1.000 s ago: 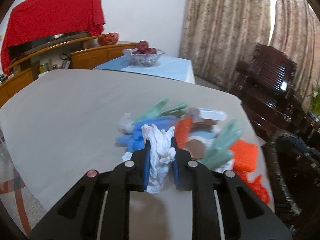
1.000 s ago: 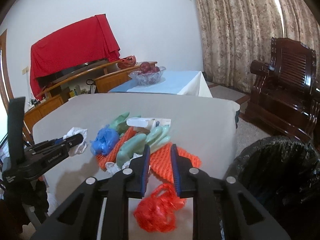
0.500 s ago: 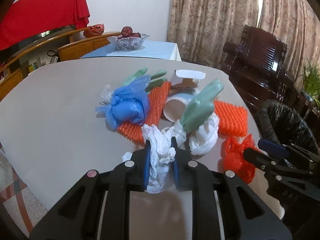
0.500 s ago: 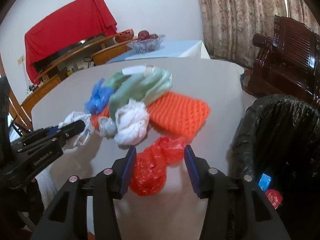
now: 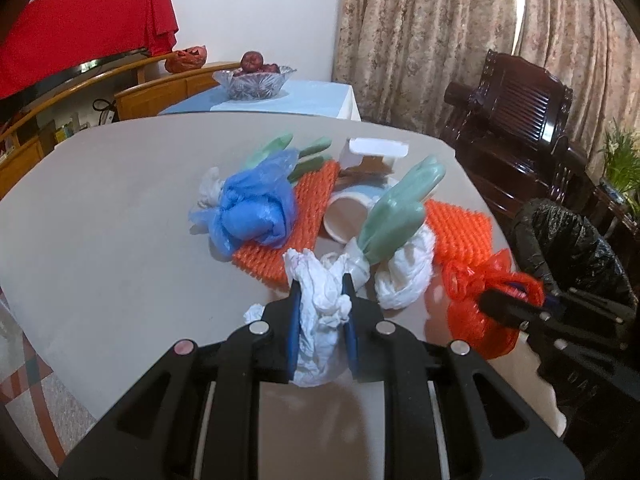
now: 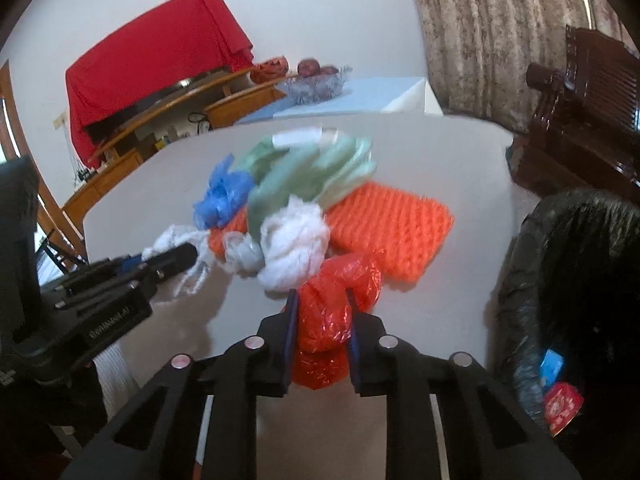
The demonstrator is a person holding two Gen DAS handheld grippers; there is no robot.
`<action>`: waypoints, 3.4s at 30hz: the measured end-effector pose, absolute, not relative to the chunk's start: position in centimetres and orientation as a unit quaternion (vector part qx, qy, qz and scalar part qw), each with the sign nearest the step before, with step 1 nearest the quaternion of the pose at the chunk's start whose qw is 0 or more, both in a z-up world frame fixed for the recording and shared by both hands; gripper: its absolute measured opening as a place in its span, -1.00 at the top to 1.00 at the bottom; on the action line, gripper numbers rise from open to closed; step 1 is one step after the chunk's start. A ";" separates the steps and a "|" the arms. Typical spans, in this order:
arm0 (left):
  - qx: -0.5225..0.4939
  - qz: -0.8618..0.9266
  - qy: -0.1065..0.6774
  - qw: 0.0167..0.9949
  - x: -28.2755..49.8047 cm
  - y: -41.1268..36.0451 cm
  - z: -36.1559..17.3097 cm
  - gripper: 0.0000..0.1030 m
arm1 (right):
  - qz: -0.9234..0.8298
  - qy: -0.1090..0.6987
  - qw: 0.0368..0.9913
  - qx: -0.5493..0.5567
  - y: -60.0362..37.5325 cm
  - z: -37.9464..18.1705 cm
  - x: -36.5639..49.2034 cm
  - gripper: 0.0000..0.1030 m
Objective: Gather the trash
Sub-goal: 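Carry the tissue and red bag over the bin with both tools, then open both tools to drop the tissue and red bag into the bin, then move both tools back to the pile and grasp white tissue with the right tool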
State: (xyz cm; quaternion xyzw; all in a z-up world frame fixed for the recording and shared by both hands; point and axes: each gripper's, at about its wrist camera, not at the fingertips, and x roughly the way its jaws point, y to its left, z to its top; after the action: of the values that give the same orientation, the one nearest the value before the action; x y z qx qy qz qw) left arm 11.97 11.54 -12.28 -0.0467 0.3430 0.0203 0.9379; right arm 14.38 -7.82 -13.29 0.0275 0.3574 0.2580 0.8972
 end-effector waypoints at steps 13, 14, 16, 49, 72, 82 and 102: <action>-0.032 -0.023 0.286 0.957 12.6 6.7 -6.4 0.66 | 0.214 0.280 0.936 0.023 -12.4 -6.1 13.7 0.60; -0.032 -0.029 0.283 0.958 12.7 6.1 -6.1 0.66 | 0.205 0.274 0.939 0.025 -13.2 -5.6 13.7 0.60; -0.032 -0.043 0.276 0.960 13.0 4.8 -5.6 0.66 | 0.192 0.267 0.944 0.027 -14.4 -5.0 13.6 0.60; -0.006 -0.231 0.296 0.927 19.3 -16.9 -9.7 0.65 | -0.020 0.280 0.958 0.058 -33.9 -7.3 14.0 0.60; -0.029 -0.196 0.283 0.939 18.8 -12.3 -8.1 -0.74 | -0.067 0.285 0.954 0.064 -34.5 -8.0 13.6 -0.88; -0.031 -0.127 0.260 0.957 17.1 -4.8 -5.6 -0.76 | -0.017 0.262 0.964 0.051 -29.7 -6.1 14.2 -0.88; -0.028 0.048 0.248 0.967 14.0 10.9 -5.2 -0.76 | 0.119 0.242 0.963 0.028 -14.8 -5.5 16.7 -0.88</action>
State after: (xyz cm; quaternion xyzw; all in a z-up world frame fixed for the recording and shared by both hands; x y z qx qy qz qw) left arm 14.01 10.89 -5.23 -0.0282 0.2480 0.0477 0.9672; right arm 16.67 -14.84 -5.53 0.0282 0.2420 0.1190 0.9625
